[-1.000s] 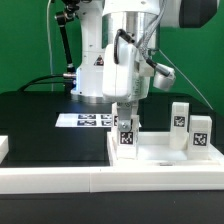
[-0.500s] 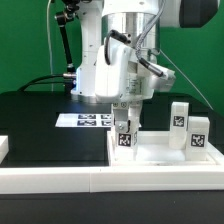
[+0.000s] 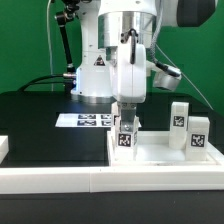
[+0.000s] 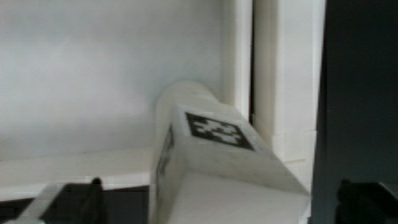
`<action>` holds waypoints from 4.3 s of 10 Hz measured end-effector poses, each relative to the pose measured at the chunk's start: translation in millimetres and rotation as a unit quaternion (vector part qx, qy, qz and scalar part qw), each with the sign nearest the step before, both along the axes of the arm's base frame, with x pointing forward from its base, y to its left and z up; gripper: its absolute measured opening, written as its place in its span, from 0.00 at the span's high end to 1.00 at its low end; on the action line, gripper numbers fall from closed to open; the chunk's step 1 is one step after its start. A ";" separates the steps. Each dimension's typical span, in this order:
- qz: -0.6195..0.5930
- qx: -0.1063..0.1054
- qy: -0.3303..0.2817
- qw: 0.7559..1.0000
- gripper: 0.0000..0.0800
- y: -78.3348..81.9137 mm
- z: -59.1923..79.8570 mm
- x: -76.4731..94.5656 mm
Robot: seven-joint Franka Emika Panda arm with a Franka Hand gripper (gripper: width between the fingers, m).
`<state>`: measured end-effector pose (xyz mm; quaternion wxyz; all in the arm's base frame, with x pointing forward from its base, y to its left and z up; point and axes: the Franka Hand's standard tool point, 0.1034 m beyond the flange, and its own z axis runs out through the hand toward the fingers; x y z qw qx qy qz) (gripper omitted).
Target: Assemble square table
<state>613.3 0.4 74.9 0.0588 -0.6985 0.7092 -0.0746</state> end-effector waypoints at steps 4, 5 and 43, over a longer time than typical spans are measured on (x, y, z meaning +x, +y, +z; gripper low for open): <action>0.159 -0.030 0.014 0.987 0.19 2.6 -0.9 -1.4; 0.204 -0.038 0.023 0.978 0.19 5.7 0.3 -0.4; -0.168 0.008 0.024 0.985 0.55 -0.2 4.9 2.0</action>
Offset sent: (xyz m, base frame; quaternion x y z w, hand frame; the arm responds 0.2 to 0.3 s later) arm 0.0017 0.0089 0.0012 -0.0553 -0.0010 -0.2885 0.9559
